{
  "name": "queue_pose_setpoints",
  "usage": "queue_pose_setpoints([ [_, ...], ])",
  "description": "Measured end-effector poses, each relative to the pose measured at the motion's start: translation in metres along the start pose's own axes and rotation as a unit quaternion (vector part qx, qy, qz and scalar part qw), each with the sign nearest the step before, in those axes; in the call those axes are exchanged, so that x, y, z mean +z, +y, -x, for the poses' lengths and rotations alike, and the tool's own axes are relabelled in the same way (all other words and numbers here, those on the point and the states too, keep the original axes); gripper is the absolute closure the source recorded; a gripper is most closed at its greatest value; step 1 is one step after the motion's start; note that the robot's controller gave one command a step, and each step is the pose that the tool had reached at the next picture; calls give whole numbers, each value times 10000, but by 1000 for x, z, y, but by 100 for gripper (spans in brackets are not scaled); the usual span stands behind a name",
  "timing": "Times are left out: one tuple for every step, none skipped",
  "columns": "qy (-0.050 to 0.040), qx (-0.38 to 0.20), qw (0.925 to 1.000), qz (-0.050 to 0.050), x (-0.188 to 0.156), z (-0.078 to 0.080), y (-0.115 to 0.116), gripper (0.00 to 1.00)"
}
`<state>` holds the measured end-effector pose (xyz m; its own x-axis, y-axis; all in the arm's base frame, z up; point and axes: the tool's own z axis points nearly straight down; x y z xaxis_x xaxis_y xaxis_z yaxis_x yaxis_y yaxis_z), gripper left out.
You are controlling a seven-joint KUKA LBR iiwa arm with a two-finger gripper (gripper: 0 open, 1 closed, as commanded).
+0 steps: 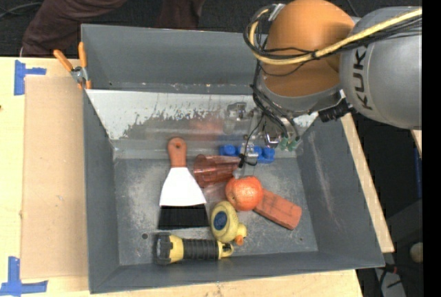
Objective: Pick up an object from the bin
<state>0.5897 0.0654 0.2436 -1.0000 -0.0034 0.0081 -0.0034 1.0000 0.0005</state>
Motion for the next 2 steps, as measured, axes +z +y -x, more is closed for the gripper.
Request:
queue_pose_setpoints([
  [-38, 9, 10000, 3, -4, 1, 0, 0],
  [-56, -391, 9992, 2, 83, 19, 6, 0],
])
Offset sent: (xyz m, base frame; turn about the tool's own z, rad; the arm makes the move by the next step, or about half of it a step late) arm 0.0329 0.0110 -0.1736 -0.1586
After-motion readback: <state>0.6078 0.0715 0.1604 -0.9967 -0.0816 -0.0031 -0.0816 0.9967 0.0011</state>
